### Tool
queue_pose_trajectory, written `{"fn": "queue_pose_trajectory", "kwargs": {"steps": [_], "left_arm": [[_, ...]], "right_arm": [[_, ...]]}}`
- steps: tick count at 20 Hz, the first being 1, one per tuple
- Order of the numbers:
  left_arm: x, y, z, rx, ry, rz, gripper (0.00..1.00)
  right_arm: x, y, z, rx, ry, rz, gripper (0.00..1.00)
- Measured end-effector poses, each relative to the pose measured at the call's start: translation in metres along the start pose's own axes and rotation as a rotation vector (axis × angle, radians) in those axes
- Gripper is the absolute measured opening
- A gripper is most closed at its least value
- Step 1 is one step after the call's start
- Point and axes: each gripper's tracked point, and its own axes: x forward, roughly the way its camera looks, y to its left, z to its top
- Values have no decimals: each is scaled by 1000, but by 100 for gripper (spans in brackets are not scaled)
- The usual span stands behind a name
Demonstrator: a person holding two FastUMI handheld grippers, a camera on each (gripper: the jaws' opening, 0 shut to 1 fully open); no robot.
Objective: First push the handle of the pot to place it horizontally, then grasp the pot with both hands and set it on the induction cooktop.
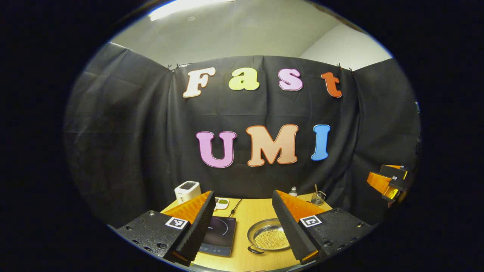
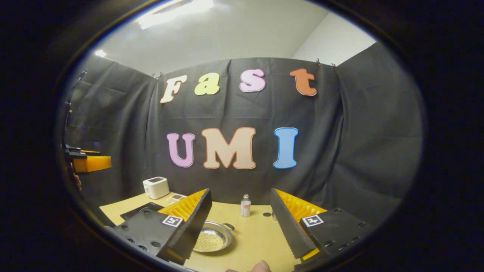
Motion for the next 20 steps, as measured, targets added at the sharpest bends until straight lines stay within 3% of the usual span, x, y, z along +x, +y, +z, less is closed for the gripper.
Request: {"fn": "queue_pose_trajectory", "kwargs": {"steps": [11,13,15,18,19,20], "left_arm": [[9,6,-2,23,-8,4,92],[9,13,-3,16,-15,10,92],[13,23,-4,29,-23,17,92],[30,33,-15,42,-16,-8,95],[38,38,-19,45,-14,-15,95],[47,45,-22,38,-12,-23,92]], "right_arm": [[17,19,-13,29,40,32,98],[24,27,-17,33,47,50,93],[32,31,-27,16,76,41,73],[45,43,-52,24,138,28,21],[49,46,-63,39,171,18,23],[56,54,-79,70,210,19,18]]}}
